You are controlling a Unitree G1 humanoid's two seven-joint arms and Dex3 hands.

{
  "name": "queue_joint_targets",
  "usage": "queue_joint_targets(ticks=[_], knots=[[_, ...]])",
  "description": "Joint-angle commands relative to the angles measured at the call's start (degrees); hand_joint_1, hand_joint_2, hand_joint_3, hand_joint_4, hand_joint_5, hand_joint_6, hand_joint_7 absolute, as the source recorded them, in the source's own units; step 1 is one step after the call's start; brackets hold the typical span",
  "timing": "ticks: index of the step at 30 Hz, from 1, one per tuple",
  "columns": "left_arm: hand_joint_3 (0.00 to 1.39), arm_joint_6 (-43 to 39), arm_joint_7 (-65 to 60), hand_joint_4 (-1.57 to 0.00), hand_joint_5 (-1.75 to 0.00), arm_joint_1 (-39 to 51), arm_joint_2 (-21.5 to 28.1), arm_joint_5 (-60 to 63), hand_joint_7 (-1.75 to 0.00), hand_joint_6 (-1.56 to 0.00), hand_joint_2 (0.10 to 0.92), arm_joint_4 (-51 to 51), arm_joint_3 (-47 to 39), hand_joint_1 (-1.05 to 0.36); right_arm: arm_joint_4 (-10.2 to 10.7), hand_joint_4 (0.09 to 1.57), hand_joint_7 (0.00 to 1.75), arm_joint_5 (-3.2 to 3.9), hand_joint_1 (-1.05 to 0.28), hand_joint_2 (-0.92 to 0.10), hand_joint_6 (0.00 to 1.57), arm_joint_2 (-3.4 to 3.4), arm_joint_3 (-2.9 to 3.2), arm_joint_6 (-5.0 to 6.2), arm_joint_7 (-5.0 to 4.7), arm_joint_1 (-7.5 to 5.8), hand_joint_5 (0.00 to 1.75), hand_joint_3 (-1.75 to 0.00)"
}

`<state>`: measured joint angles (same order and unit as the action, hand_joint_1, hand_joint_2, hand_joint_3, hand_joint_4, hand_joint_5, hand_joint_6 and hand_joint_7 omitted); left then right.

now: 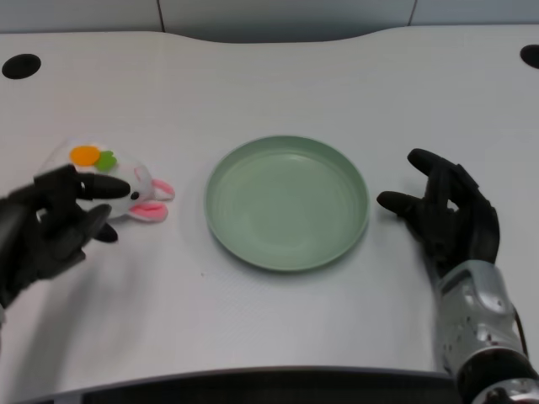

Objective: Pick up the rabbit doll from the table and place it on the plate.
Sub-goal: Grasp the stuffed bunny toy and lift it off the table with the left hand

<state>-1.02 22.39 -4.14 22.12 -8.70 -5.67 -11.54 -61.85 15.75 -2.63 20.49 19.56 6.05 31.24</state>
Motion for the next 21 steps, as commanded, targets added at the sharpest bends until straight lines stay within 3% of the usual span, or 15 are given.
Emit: queue_joint_targets(ticks=[1,5,8,11,12,14,17,21], knots=[[0.32,-0.73,0.93,-0.36,-1.35,-3.49,5.61,6.07,-0.62,-0.54,0.921,2.17,2.43,-0.54,0.25,0.59,0.9,-0.08,-0.42,-0.92,0.52,-0.07,-0.11,0.0,0.15,-0.87,1.13,-0.56],[0.25,-1.61,2.02,-0.41,-1.07,-7.9,12.19,15.68,-0.39,-0.55,0.921,2.8,6.77,-0.58,-0.12,0.59,0.9,0.01,-0.43,-0.92,0.52,-0.24,-0.02,-0.03,0.12,-0.73,1.13,-0.54],[0.17,-4.91,1.61,-0.41,-0.92,-11.24,15.05,20.77,-0.26,-0.58,0.921,1.11,9.36,-0.6,0.07,0.58,0.91,-0.5,-0.44,-0.92,0.51,-0.3,-0.45,-0.03,-0.19,-0.77,1.14,-0.56],[0.07,-6.57,1.73,-0.39,-0.86,-14.84,17.49,25.87,-0.18,-0.58,0.921,-0.94,12.1,-0.61,0.03,0.57,0.91,-0.71,-0.44,-0.92,0.5,-0.26,-0.56,-0.37,-0.88,-0.58,1.13,-0.56],[0.06,-6.82,2.25,-0.38,-0.85,-16.51,18.89,28.8,-0.16,-0.57,0.921,-1.62,13.71,-0.63,-0.29,0.58,0.91,-0.49,-0.44,-0.92,0.5,-0.24,-0.37,-0.18,-0.61,-0.57,1.13,-0.56],[0.07,-7.18,3.17,-0.32,-0.81,-19.16,21.01,33.45,-0.12,-0.52,0.921,-2.73,16.37,-0.69,-0.7,0.59,0.92,-0.04,-0.43,-0.92,0.52,-0.12,0.01,0.04,-0.4,-0.44,1.14,-0.54],[0.07,-5.96,6.86,-0.19,-0.72,-23.51,23.21,38.51,-0.06,-0.42,0.921,-4.58,20.2,-0.75,-0.45,0.6,0.92,-0.32,-0.44,-0.92,0.52,-0.03,-0.19,0.31,-0.6,-0.59,1.14,-0.54],[0.03,-5.1,10.86,-0.02,-0.49,-28.68,24.24,44.38,-0.01,-0.21,0.914,-9.08,25.27,-0.84,-0.45,0.59,0.92,-0.13,-0.43,-0.92,0.51,-0.14,-0.04,-0.44,-0.72,-0.37,1.14,-0.54]])
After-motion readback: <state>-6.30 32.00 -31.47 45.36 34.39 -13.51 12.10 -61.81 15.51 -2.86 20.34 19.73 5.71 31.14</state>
